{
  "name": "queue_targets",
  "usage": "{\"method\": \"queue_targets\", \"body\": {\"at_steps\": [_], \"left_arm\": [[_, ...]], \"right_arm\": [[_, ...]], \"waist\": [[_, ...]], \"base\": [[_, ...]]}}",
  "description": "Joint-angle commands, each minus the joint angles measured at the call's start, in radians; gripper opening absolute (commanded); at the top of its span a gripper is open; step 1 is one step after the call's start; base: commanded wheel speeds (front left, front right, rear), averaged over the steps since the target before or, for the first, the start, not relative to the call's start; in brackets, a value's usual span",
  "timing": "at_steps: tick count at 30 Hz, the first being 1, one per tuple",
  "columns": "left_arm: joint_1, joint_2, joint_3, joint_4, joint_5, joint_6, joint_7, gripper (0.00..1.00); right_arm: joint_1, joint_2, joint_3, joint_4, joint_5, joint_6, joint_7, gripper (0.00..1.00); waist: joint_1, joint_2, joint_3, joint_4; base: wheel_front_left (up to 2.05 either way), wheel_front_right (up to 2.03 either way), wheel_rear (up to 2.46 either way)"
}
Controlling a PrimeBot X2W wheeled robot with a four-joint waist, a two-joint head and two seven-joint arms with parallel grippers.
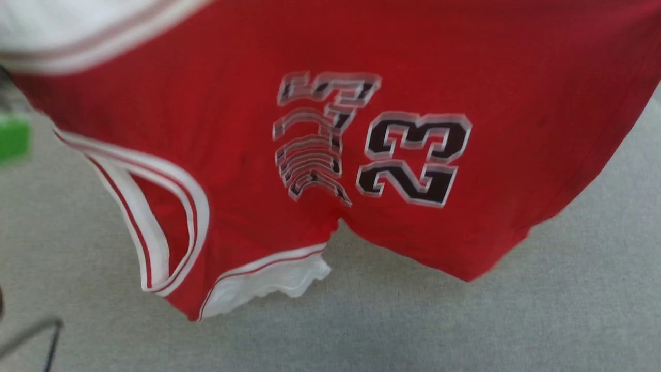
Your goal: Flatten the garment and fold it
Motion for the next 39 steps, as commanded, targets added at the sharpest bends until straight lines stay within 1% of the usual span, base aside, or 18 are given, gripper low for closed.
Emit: {"method": "queue_targets", "body": {"at_steps": [1, 5, 8, 11, 15, 18, 19, 21, 24, 27, 30, 34, 36, 39], "left_arm": [[-0.080, 0.006, -0.010, 0.031, 0.012, 0.001, 0.016, 0.00], [-0.286, 0.013, -0.066, 0.172, 0.040, -0.029, 0.062, 0.00], [-0.432, 0.000, -0.110, 0.292, 0.063, -0.058, 0.077, 0.00], [-0.581, -0.032, -0.155, 0.427, 0.088, -0.089, 0.075, 0.00], [-0.747, -0.088, -0.212, 0.599, 0.138, -0.127, 0.021, 0.00], [-0.865, -0.128, -0.227, 0.715, 0.174, -0.135, -0.047, 0.00], [-0.915, -0.143, -0.230, 0.764, 0.191, -0.137, -0.084, 0.00], [-0.985, -0.159, -0.239, 0.834, 0.219, -0.145, -0.140, 0.00], [-1.049, -0.186, -0.257, 0.922, 0.245, -0.158, -0.214, 0.00], [-1.065, -0.206, -0.287, 1.001, 0.269, -0.176, -0.279, 0.00], [-1.029, -0.232, -0.299, 1.059, 0.261, -0.192, -0.317, 0.00], [-0.900, -0.265, -0.312, 1.101, 0.243, -0.205, -0.345, 0.00], [-0.810, -0.277, -0.313, 1.106, 0.233, -0.206, -0.351, 0.00], [-0.639, -0.290, -0.319, 1.085, 0.228, -0.213, -0.354, 0.00]], "right_arm": [[-0.053, 0.005, -0.005, 0.023, -0.011, -0.002, -0.014, 0.00], [-0.195, 0.006, 0.012, 0.125, -0.030, -0.002, -0.063, 0.00], [-0.302, 0.003, 0.045, 0.214, -0.061, -0.002, -0.107, 0.00], [-0.423, 0.005, 0.073, 0.322, -0.092, -0.002, -0.157, 0.00], [-0.579, 0.042, 0.068, 0.478, -0.129, -0.002, -0.228, 0.00], [-0.679, 0.064, 0.076, 0.575, -0.167, -0.002, -0.288, 0.00], [-0.719, 0.071, 0.080, 0.616, -0.187, -0.002, -0.317, 0.00], [-0.773, 0.081, 0.084, 0.675, -0.216, -0.002, -0.359, 0.00], [-0.825, 0.089, 0.117, 0.748, -0.250, -0.002, -0.414, 0.00], [-0.852, 0.110, 0.131, 0.821, -0.260, -0.002, -0.481, 0.00], [-0.838, 0.127, 0.151, 0.887, -0.263, -0.002, -0.535, 0.00], [-0.766, 0.151, 0.194, 0.963, -0.253, -0.002, -0.597, 0.00], [-0.716, 0.161, 0.241, 0.985, -0.249, -0.002, -0.622, 0.00], [-0.617, 0.172, 0.338, 1.002, -0.221, -0.002, -0.641, 0.00]], "waist": [[0.0000, 0.0000, 0.125, -0.016], [0.0000, 0.0000, 0.218, -0.024], [0.0000, 0.0000, 0.280, -0.028], [0.0000, 0.0000, 0.350, -0.026], [0.0000, 0.0000, 0.420, -0.015], [0.0000, 0.0000, 0.459, -0.007], [0.0000, 0.0000, 0.473, -0.003], [0.0000, 0.0000, 0.493, 0.004], [0.0000, 0.0000, 0.512, 0.019], [0.0000, 0.0000, 0.528, 0.039], [0.0000, 0.0000, 0.528, 0.057], [0.0000, 0.0000, 0.504, 0.082], [0.0000, 0.0000, 0.483, 0.091], [0.0000, 0.0000, 0.435, 0.106]], "base": [[0.00, 0.00, 0.00], [0.00, 0.00, 0.00], [0.00, 0.00, 0.00], [0.00, 0.00, 0.00], [0.00, 0.00, 0.00], [0.00, 0.00, 0.00], [0.00, 0.00, 0.00], [0.00, 0.00, 0.00], [0.00, 0.00, 0.00], [0.00, 0.00, 0.00], [0.00, 0.00, 0.00], [0.00, 0.00, 0.00], [0.00, 0.00, 0.00], [0.00, 0.00, 0.00]]}}
